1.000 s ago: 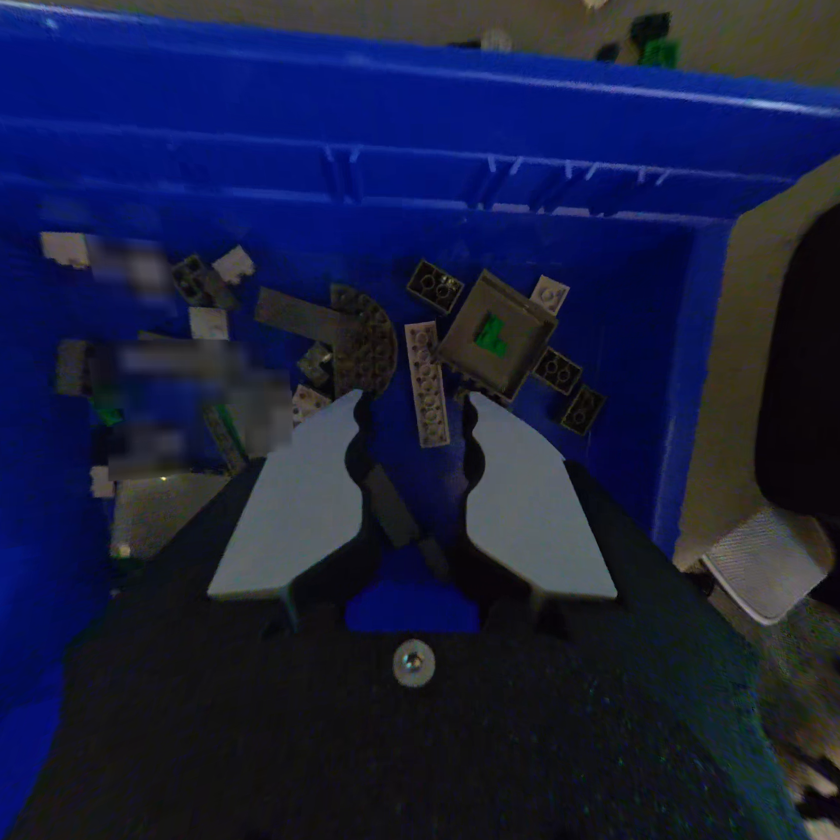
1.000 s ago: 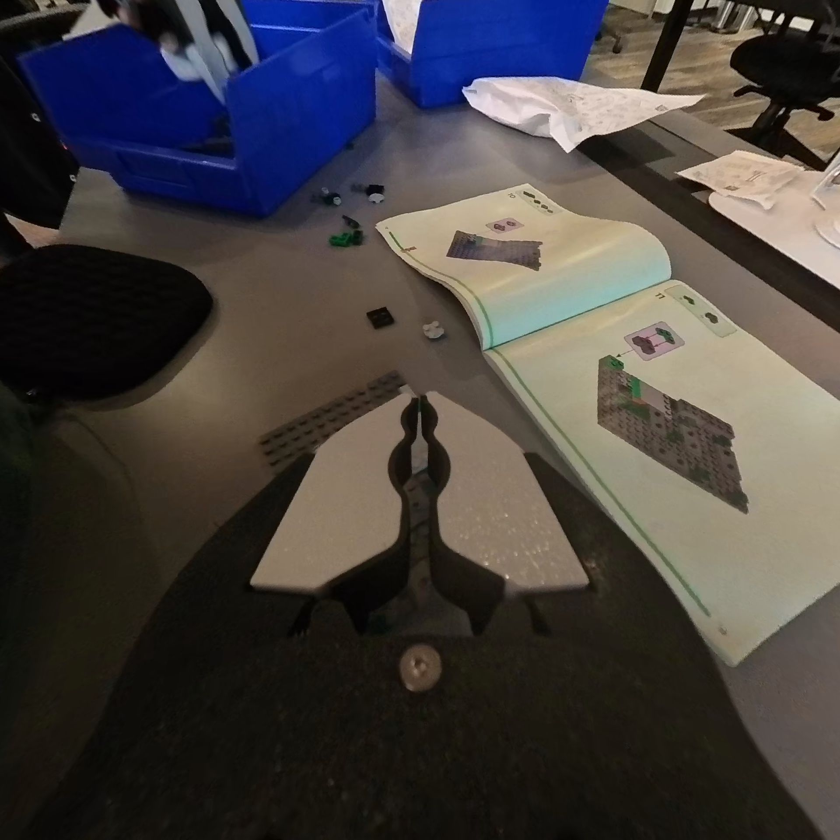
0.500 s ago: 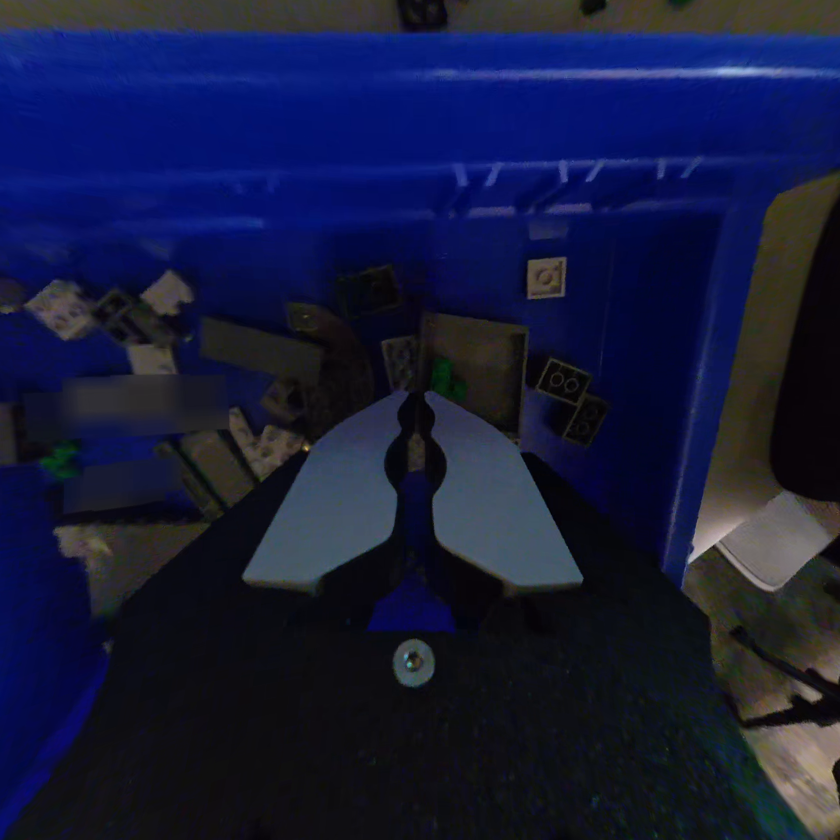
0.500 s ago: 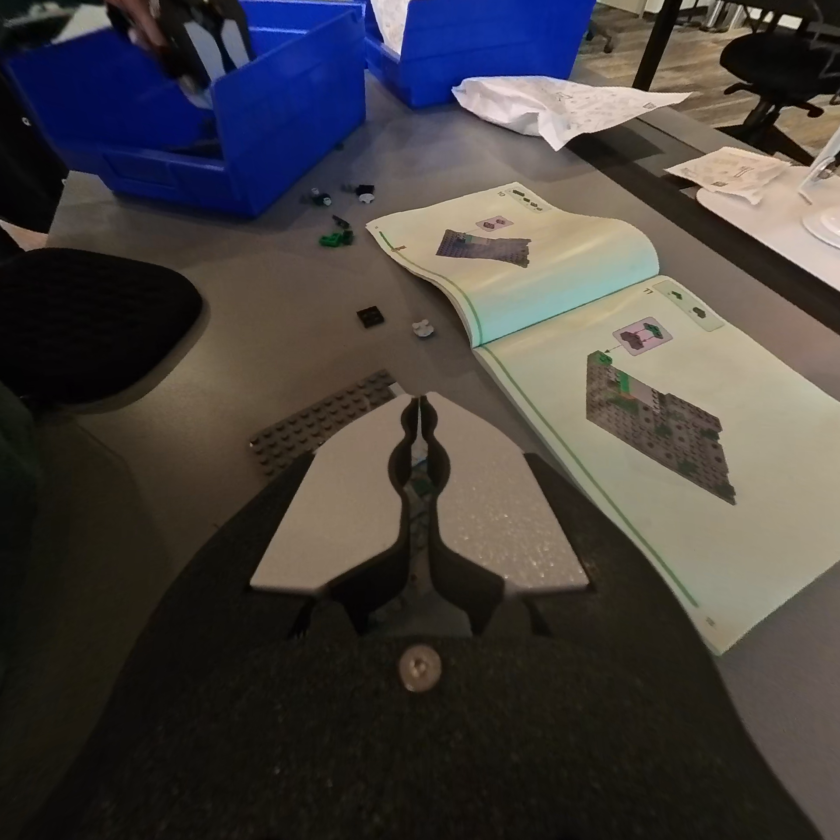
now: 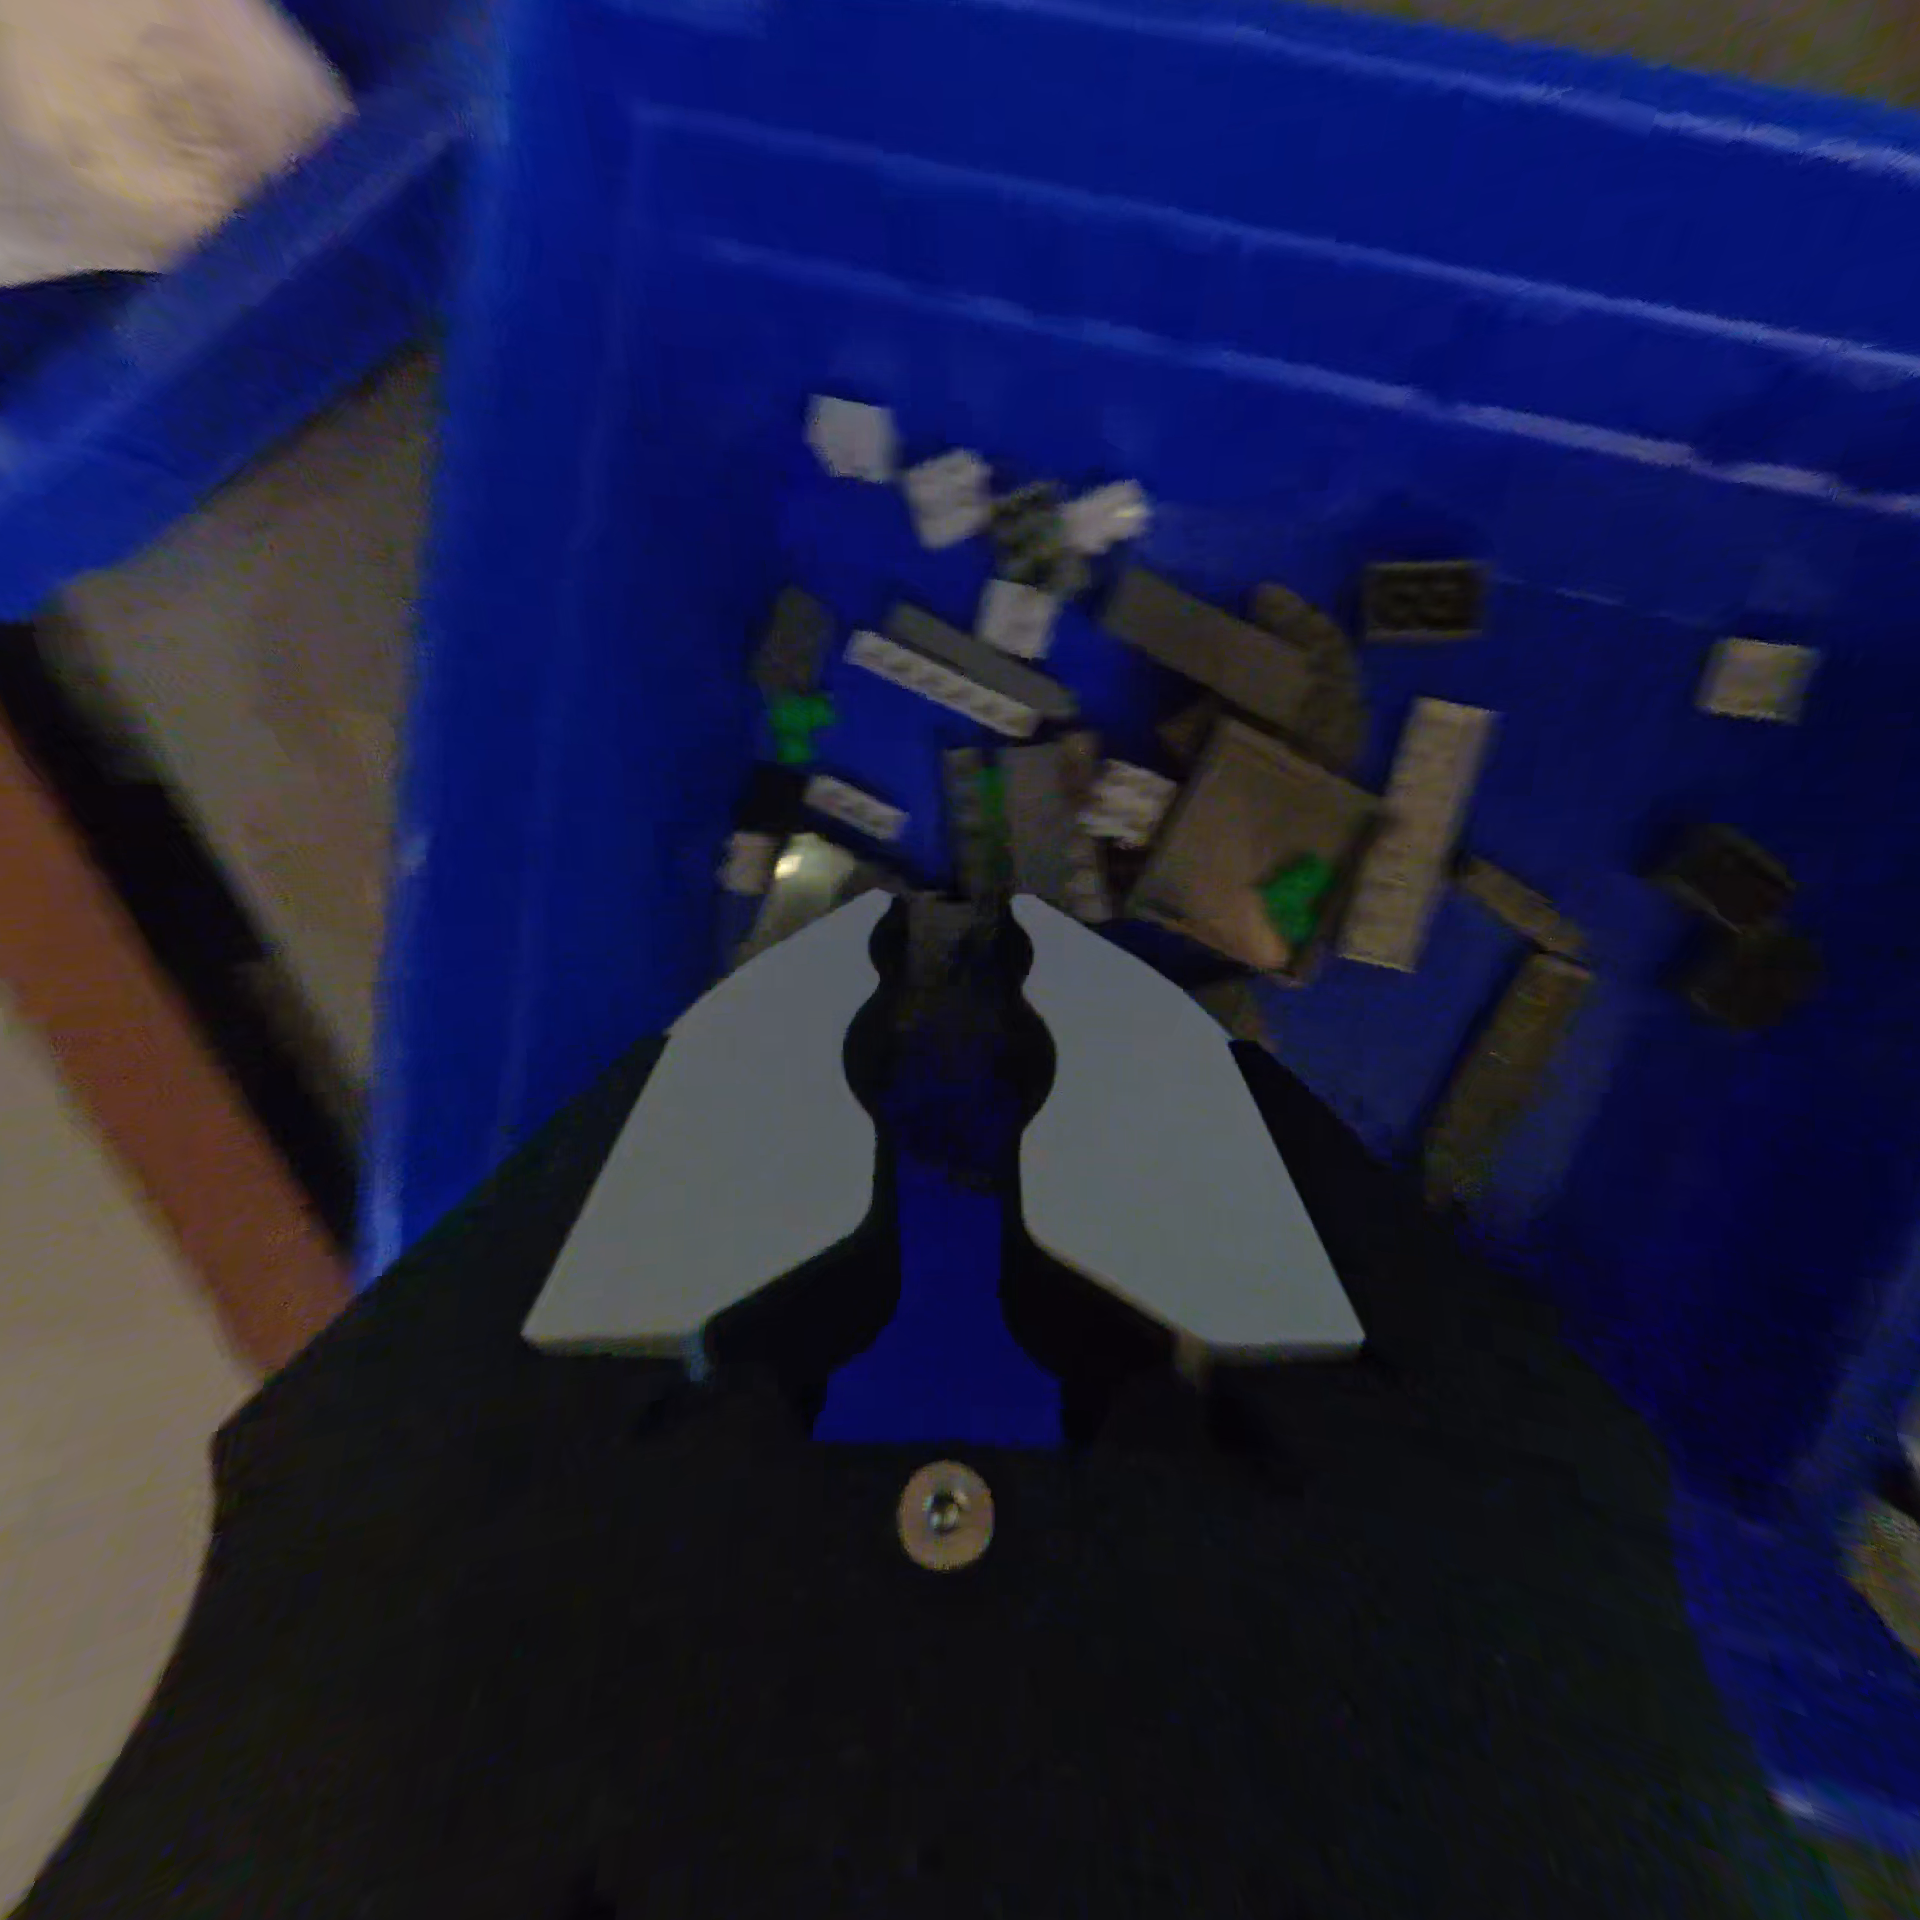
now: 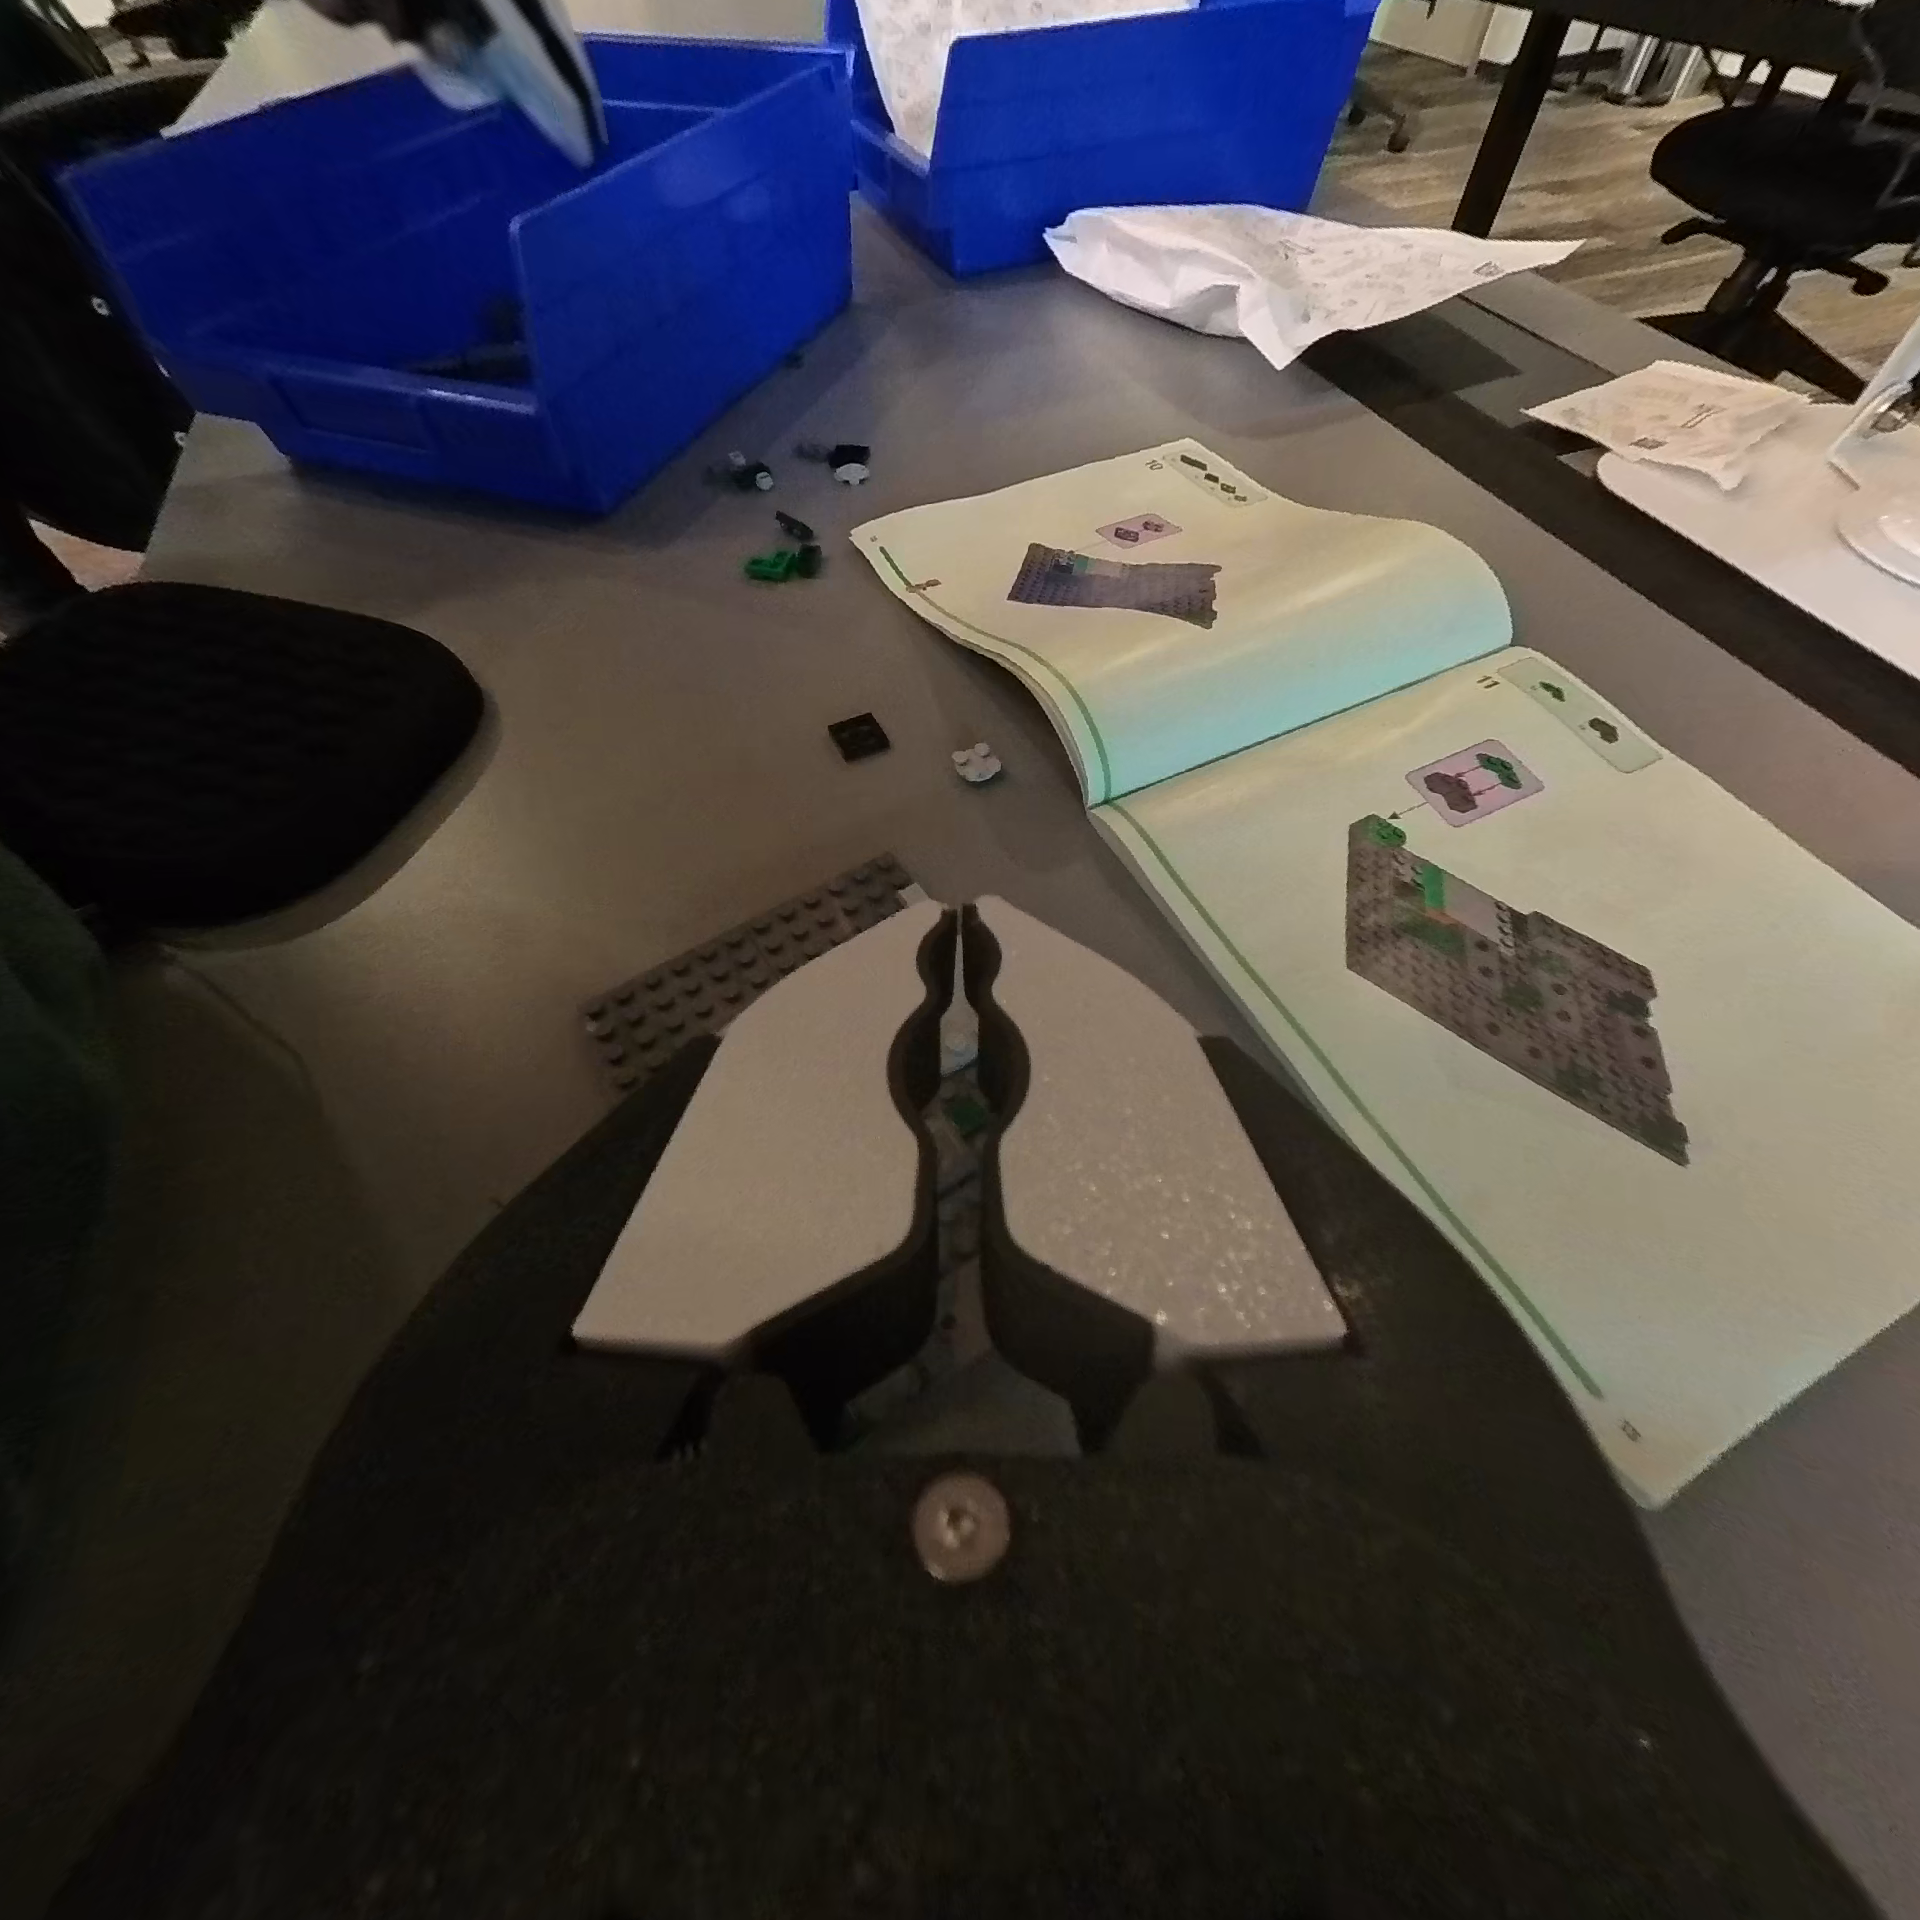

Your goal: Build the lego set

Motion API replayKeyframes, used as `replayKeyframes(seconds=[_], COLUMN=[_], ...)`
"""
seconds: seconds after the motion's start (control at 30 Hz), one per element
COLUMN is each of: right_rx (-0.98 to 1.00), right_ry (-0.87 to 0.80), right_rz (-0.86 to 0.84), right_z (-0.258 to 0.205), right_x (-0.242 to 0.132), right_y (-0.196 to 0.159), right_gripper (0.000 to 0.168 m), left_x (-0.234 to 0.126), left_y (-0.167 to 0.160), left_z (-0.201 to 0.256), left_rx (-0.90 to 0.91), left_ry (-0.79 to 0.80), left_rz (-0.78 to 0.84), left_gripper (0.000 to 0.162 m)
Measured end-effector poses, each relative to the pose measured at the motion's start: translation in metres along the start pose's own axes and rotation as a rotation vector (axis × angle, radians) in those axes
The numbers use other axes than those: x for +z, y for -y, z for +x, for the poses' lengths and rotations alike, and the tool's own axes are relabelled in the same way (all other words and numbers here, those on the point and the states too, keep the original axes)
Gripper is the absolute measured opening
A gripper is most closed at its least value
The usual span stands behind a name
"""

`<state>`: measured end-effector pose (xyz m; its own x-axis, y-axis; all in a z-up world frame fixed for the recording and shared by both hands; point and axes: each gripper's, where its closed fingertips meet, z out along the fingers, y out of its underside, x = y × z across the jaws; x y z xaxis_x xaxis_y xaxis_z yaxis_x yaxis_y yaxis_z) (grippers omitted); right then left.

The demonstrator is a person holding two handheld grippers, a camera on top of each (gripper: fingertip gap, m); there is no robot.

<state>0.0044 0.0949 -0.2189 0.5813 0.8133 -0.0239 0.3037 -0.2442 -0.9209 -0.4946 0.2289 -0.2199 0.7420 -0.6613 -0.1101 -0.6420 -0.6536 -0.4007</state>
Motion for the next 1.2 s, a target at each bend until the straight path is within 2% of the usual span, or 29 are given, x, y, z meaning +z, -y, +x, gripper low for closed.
replayKeyframes(seconds=[0.03,0.13,0.2,0.37,0.43,0.73,0.97,1.2], right_rx=[-0.002,-0.004,-0.004,-0.001,0.002,0.007,0.013,0.007], right_ry=[0.002,0.008,0.007,0.004,0.005,0.008,0.024,0.031], right_rz=[-0.002,0.0,0.005,0.015,0.018,0.025,0.032,0.042], right_z=[-0.001,-0.003,-0.003,-0.002,-0.001,-0.001,-0.001,-0.004], right_x=[0.0,0.001,-0.001,-0.004,-0.005,-0.007,-0.006,-0.007], right_y=[0.0,0.0,0.001,0.002,0.002,0.002,0.002,0.005], right_gripper=[0.001,0.001,0.001,0.001,0.001,0.001,0.001,0.0], left_x=[0.003,0.018,0.03,0.052,0.054,0.043,0.008,-0.02], left_y=[-0.003,-0.016,-0.019,-0.03,-0.032,-0.058,-0.053,-0.04], left_z=[-0.012,-0.025,-0.033,-0.028,-0.02,-0.009,0.025,0.1], left_rx=[0.006,-0.035,-0.083,-0.067,-0.027,0.154,0.206,0.332], left_ry=[0.066,0.101,0.115,-0.001,-0.076,-0.194,-0.229,-0.345], left_rz=[-0.036,-0.19,-0.248,-0.362,-0.386,-0.574,-0.436,-0.272], left_gripper=[0.019,0.034,0.036,0.047,0.057,0.051,0.051,0.05])
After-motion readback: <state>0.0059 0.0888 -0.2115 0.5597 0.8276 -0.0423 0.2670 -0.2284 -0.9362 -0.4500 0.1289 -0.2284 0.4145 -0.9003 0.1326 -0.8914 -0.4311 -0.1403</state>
